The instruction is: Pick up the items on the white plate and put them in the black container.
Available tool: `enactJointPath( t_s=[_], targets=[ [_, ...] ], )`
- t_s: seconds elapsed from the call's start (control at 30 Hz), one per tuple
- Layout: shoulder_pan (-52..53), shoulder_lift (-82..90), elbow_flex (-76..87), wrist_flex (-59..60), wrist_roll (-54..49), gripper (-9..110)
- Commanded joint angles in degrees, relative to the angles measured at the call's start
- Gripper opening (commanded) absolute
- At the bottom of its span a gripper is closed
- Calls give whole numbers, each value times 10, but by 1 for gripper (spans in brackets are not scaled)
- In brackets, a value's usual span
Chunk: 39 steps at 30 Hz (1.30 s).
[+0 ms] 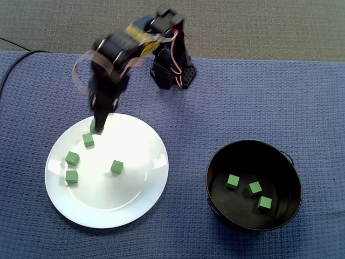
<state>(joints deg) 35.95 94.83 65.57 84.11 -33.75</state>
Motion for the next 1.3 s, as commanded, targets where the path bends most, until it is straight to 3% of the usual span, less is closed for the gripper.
enactJointPath(
  t_s=[0.0, 0.2, 0.3, 0.43, 0.73, 1.0, 1.27],
  targets=[
    [-71, 193, -22, -83, 33, 0],
    [-323, 311, 11, -250, 0, 0],
    [-450, 308, 30, -274, -23, 0],
    [-538, 249, 119, -309, -8, 0],
    [-595, 19, 258, -409, 122, 0],
    [-621, -65, 319, -478, 111, 0],
    [-605, -17, 287, -387, 97, 38]
  ],
)
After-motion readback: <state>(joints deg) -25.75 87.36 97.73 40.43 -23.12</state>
